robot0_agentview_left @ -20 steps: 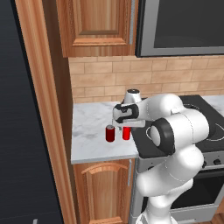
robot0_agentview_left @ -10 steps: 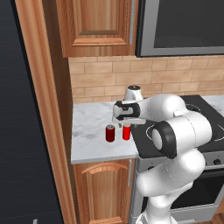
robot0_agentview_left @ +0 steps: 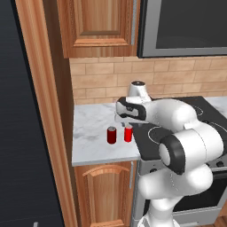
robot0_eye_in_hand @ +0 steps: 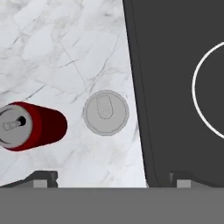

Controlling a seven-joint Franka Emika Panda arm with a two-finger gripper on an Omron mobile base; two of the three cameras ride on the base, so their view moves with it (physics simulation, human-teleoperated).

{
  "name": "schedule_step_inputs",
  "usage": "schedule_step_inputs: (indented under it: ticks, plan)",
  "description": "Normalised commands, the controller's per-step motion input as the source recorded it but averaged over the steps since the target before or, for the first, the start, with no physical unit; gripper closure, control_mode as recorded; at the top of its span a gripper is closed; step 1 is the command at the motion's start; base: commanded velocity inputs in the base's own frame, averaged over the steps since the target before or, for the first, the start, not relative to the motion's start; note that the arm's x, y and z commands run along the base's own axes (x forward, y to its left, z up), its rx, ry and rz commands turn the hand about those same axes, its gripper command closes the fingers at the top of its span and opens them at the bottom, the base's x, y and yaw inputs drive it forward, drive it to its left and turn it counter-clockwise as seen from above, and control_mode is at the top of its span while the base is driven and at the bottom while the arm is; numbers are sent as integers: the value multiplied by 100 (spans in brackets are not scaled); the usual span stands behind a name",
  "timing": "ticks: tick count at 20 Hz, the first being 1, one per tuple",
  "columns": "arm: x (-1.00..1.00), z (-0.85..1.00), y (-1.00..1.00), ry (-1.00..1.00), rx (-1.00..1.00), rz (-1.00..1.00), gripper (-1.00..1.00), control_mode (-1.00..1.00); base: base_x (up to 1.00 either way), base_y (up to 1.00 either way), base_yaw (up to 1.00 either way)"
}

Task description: Four empty soda cans are scattered around the kitchen. Gather all the cans and cluster them next to the stove for recycling.

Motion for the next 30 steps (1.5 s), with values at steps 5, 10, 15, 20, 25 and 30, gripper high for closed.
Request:
schedule_step_inputs:
  ticks: [5,10,15,20,25,30]
  plan:
    - [-77,1,0,-5,0,3,-100,-100,0,0,0]
    - [-59,5,0,-13,0,6,-100,-100,0,0,0]
    - [-33,25,-4,-9,0,10,-100,-100,0,0,0]
    - [-23,29,-10,-1,0,11,-100,-100,0,0,0]
    - [-16,30,-4,0,-1,11,-100,-100,0,0,0]
    - [-17,46,0,0,-1,2,-100,-100,0,0,0]
